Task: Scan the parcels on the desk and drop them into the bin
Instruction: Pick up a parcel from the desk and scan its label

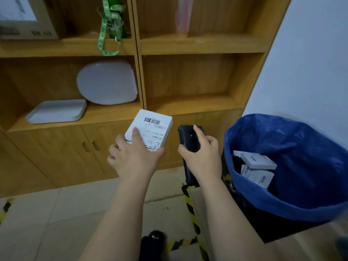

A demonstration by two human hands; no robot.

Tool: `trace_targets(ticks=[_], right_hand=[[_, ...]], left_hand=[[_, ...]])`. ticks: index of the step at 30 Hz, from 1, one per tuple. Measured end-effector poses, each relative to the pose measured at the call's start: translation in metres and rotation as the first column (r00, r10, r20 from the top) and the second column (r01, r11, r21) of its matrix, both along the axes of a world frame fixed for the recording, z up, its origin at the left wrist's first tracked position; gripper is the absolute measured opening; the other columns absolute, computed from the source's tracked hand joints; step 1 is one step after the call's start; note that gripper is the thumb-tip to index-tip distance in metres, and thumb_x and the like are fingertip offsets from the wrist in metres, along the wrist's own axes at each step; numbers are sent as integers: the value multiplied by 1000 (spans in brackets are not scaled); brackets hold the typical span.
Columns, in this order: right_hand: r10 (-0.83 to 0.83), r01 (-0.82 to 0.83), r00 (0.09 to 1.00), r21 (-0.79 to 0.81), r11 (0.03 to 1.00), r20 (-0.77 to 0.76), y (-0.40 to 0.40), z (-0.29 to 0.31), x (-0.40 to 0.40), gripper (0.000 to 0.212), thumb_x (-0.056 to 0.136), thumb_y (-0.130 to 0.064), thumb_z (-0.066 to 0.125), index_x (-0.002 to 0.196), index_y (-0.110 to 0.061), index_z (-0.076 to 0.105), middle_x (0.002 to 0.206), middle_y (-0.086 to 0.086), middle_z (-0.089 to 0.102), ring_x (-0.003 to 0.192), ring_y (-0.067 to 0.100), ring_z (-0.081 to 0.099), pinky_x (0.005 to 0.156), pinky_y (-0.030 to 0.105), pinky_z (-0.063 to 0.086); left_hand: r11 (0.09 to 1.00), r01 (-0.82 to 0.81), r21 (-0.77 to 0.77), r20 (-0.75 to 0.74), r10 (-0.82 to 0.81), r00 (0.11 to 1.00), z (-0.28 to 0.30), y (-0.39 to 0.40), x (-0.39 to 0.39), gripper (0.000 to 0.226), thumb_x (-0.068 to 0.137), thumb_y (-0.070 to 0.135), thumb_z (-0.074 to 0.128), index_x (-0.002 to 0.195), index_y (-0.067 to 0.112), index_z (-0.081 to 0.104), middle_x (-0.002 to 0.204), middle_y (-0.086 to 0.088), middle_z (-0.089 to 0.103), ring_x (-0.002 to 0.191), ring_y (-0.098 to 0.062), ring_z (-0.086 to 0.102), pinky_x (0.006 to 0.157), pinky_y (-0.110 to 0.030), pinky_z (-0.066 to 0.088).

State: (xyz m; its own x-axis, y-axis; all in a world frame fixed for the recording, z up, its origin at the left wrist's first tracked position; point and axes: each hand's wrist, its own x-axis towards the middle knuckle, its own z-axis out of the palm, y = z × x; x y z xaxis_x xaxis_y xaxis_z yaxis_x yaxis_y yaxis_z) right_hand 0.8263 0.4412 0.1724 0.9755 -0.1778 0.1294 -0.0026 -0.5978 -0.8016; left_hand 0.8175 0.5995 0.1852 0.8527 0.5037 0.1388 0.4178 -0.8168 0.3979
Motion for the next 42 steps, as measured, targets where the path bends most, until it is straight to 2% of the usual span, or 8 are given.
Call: trace_targets(ticks=[8, 12, 14, 21, 28, 34, 39, 42], right_hand=[[-203, 202, 979, 52, 978, 23, 11, 9, 130, 73, 85, -51, 67, 149, -50, 33, 132, -9, 35, 103, 11, 50, 78, 30, 44], [-377, 375, 926, 79, 923, 3, -6, 10, 160, 73, 82, -53, 67, 147, -51, 34, 132, -10, 35, 111, 13, 52, 89, 38, 50], [-457, 458, 889, 65, 886, -31, -24, 9, 165, 72, 83, -52, 67, 148, -49, 35, 135, -9, 35, 115, 15, 53, 90, 37, 48], [-688, 690, 724, 44, 723, -56, -108, 6, 168, 71, 84, -44, 67, 148, -48, 36, 139, -8, 35, 118, 17, 51, 87, 33, 44], [-858, 864, 502, 19, 503, -110, -206, -5, 151, 73, 84, -51, 67, 148, -52, 32, 143, -8, 33, 110, 17, 56, 90, 41, 52], [-934, 941, 336, -1, 339, -124, -269, -19, 136, 72, 83, -53, 67, 147, -54, 33, 144, -9, 33, 109, 17, 56, 83, 37, 50], [-968, 985, 170, 6, 172, -187, -296, -44, 123, 72, 81, -53, 67, 145, -55, 34, 143, -10, 34, 110, 16, 54, 87, 40, 52], [-970, 997, 78, 5, 79, -228, -306, -63, 129, 72, 81, -52, 68, 145, -54, 34, 144, -9, 33, 106, 13, 51, 81, 37, 48]], left_hand=[[976, 210, 57, -13, -210, 978, 16, 9, 161, 97, 74, 74, 59, 151, 32, 17, 150, -13, 23, 132, -38, 27, 105, -51, 29], [928, 368, 63, -20, -367, 930, 19, -17, 219, 97, 74, 73, 60, 151, 32, 18, 150, -12, 23, 132, -38, 27, 107, -51, 27], [889, 454, 60, -44, -452, 891, 20, -39, 238, 96, 75, 73, 60, 151, 32, 18, 149, -12, 23, 132, -37, 26, 107, -50, 26], [726, 687, 17, -83, -684, 725, 10, -142, 280, 98, 75, 73, 58, 153, 33, 15, 151, -13, 20, 133, -38, 24, 108, -52, 26], [522, 853, 10, -103, -848, 520, -3, -268, 292, 101, 71, 75, 60, 152, 35, 16, 152, -9, 18, 134, -35, 23, 109, -50, 25], [366, 929, -49, -93, -928, 361, -24, -352, 297, 100, 73, 74, 61, 152, 33, 16, 152, -10, 19, 133, -36, 24, 109, -49, 25], [227, 972, -57, -177, -961, 214, -57, -396, 296, 102, 74, 76, 59, 153, 30, 15, 151, -11, 18, 131, -36, 27, 109, -48, 27], [158, 985, -67, -218, -966, 141, -77, -418, 309, 103, 74, 76, 59, 154, 29, 15, 151, -11, 19, 132, -35, 27, 109, -49, 28]])
